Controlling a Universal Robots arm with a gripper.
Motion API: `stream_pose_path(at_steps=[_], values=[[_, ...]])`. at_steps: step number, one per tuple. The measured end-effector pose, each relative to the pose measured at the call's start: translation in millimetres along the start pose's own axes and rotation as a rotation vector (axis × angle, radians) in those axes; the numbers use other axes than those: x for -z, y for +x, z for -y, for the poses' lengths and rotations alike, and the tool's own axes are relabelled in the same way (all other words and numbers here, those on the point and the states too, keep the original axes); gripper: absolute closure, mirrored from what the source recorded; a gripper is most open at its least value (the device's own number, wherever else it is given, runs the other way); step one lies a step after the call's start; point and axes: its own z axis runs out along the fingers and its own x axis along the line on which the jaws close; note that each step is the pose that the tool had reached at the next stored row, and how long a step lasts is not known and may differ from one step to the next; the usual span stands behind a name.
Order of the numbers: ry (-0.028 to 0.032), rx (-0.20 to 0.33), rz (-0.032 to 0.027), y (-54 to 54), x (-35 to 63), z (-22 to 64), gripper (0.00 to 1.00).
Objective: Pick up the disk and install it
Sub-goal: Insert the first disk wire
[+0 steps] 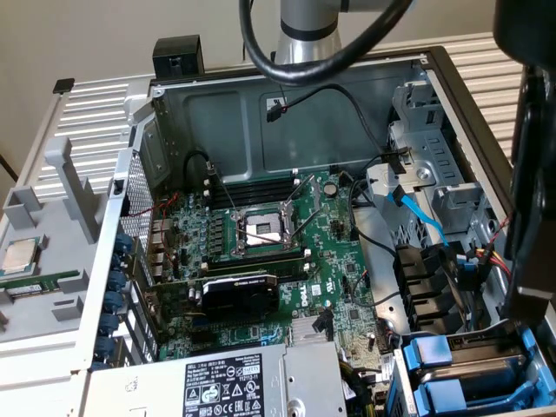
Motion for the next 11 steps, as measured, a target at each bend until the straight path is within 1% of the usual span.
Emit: stream_pose_path(at_steps=[1,3,6,9,10,11], values=[[-0.0029,0.012,0.0027,0.0,0.0,0.0,0.51],[-0.0046,0.043,0.0106,0.0,0.0,0.0,0.51],[-0.0036,0.09,0.0244,-0.1,0.0,0.2,0.51],[0.0012,0.142,0.0333,-0.2,0.0,0.3,0.51],[0.0016,0.15,0.0347,-0.4,0.0,0.7,0.51],[0.0015,0.151,0.0348,-0.4,0.0,0.7,0.51]])
